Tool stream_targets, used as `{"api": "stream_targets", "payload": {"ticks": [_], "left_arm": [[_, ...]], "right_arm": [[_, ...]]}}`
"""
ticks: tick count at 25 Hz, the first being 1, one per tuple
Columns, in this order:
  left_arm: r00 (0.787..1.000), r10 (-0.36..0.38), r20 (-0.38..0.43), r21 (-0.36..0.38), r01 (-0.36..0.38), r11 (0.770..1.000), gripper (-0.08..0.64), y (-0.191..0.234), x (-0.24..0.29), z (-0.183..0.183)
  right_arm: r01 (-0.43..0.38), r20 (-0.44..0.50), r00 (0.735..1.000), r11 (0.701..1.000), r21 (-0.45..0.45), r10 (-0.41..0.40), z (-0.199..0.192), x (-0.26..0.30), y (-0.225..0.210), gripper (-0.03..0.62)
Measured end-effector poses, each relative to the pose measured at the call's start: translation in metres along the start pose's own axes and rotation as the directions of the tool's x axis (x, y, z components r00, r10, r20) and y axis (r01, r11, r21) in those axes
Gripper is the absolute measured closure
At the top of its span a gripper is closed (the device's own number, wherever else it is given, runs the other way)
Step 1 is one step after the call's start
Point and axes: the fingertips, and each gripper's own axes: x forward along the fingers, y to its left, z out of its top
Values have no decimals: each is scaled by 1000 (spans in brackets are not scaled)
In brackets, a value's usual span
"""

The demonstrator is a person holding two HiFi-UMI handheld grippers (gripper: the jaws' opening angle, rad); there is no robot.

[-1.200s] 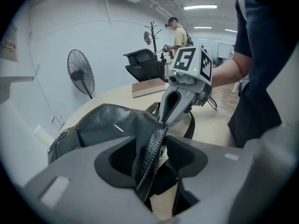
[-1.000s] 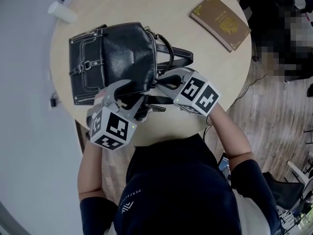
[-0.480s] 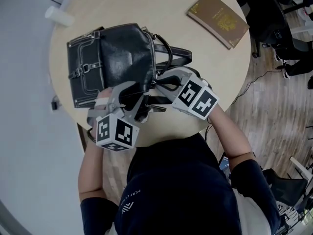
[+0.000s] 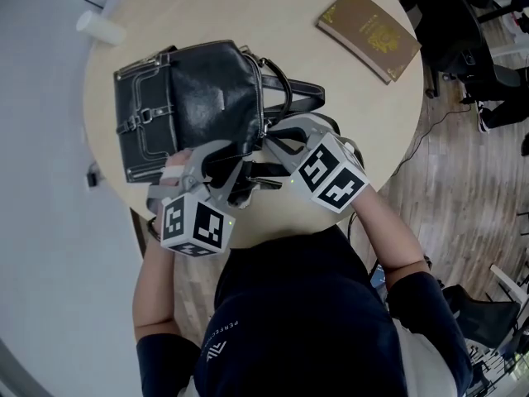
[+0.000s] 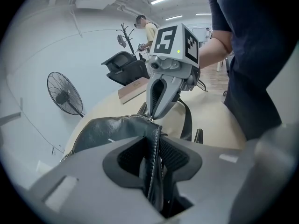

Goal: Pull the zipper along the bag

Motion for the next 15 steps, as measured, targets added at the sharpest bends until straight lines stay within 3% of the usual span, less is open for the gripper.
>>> {"api": "stream_targets", "payload": {"ticks": [15], "left_arm": [[1000,19,1,12,-19,1000,447,-2,-1,0]], "right_arm": [[68,-15,998,998,-21,-68,8,-2,-22,578]]}}
